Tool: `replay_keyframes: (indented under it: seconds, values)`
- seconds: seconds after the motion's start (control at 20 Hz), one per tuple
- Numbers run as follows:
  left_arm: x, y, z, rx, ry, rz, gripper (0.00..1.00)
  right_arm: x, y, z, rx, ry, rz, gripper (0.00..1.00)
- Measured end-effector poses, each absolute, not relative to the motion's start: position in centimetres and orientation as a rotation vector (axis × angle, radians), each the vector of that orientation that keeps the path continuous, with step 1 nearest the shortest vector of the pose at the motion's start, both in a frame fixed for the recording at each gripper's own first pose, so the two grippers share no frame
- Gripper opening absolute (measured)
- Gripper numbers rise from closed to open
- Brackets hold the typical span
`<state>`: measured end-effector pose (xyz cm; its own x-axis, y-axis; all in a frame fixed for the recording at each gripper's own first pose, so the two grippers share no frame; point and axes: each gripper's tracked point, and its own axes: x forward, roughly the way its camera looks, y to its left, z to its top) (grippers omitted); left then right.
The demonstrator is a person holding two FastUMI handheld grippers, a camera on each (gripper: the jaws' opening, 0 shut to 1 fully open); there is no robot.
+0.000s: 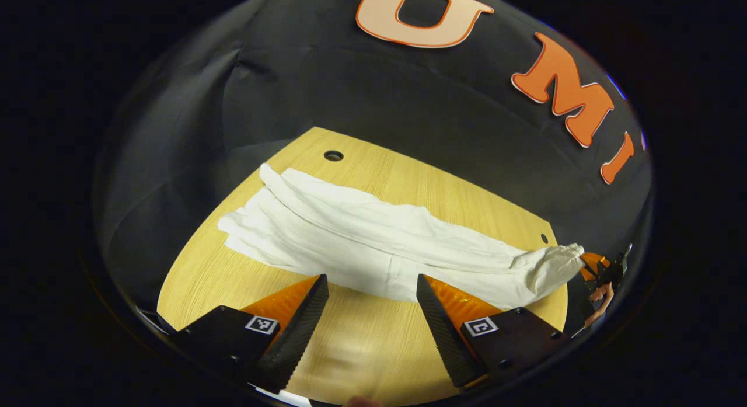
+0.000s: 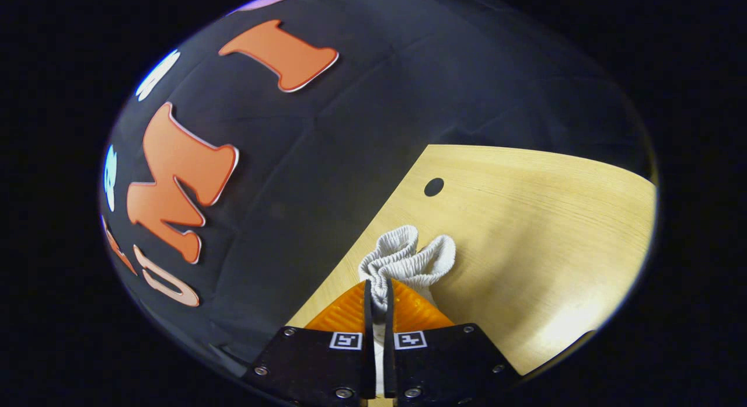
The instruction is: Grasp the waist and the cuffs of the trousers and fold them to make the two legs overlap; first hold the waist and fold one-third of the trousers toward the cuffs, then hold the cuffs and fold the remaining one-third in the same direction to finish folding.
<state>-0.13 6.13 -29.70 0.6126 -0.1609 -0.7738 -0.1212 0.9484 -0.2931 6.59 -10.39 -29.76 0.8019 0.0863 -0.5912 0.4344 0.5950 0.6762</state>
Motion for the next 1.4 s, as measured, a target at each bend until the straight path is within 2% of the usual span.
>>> replay_keyframes:
  seconds: [0.7, 1.0, 1.1, 1.3, 1.4]
  values:
    - [-0.1, 12.4, -34.6, -0.339, 1.003, -0.105, 1.0, 7.9, 3.6, -27.1, 0.845, 0.625, -0.184, 0.06]
    - [0.4, 15.5, -35.7, -0.326, 1.004, -0.12, 1.0, 8.1, 12.8, -28.7, 0.736, 0.693, -0.041, 0.06]
    - [0.3, 16.6, -35.9, -0.338, 1.008, -0.113, 1.0, 9.5, 13.4, -30.0, 0.676, 0.718, 0.007, 0.06]
    - [0.3, 19.6, -36.8, -0.371, 1.01, -0.066, 1.0, 10.6, 13.9, -27.4, 0.487, 0.775, 0.132, 0.05]
    - [-0.1, 20.4, -37.5, -0.379, 1.009, -0.054, 0.99, 11.6, 13.5, -27.1, 0.402, 0.799, 0.144, 0.05]
